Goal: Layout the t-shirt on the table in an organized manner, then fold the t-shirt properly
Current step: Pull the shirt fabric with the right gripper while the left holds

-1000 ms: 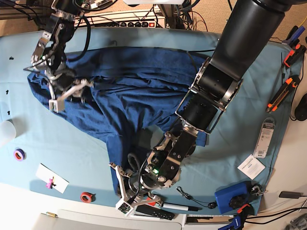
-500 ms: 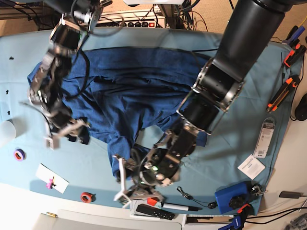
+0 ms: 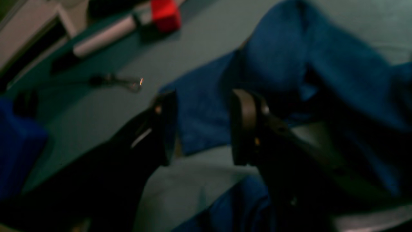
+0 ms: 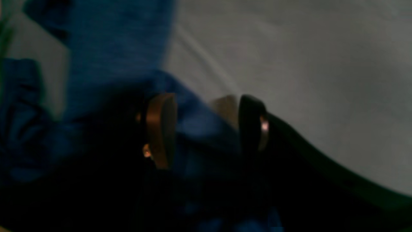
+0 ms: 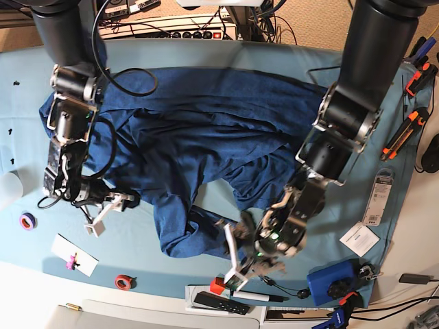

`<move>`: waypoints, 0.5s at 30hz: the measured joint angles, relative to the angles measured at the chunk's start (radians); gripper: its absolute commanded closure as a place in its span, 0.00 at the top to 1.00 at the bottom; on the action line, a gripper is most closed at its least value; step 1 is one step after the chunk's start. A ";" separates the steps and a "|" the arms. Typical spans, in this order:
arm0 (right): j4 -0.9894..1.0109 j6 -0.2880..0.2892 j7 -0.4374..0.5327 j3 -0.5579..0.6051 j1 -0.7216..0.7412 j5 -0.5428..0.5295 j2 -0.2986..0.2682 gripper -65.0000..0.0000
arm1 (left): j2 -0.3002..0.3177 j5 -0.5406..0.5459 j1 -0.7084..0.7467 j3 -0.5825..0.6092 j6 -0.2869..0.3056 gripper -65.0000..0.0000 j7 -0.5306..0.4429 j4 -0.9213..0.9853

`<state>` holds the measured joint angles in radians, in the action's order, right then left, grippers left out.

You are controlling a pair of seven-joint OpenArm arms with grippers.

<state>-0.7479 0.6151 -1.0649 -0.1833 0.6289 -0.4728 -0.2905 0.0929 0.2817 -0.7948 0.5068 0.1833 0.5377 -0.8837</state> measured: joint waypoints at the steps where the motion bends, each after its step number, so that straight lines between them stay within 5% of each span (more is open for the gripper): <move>1: 0.005 0.001 0.005 0.009 0.000 -0.002 0.000 0.47 | 0.005 0.002 0.005 0.000 0.000 0.42 0.001 0.000; 11: 0.020 0.033 0.057 0.051 -0.039 -0.074 0.012 0.45 | 0.010 0.007 0.006 0.000 0.000 0.42 0.011 0.000; 15: 0.019 0.036 0.071 0.050 -0.064 -0.079 0.011 0.10 | 0.011 0.007 0.006 0.000 0.000 0.42 0.048 0.000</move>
<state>-0.7288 0.6510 -0.9939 -0.1337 0.5648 -0.5522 -0.2790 0.1036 0.2886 -0.7887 0.5068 0.1833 0.5854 -0.8833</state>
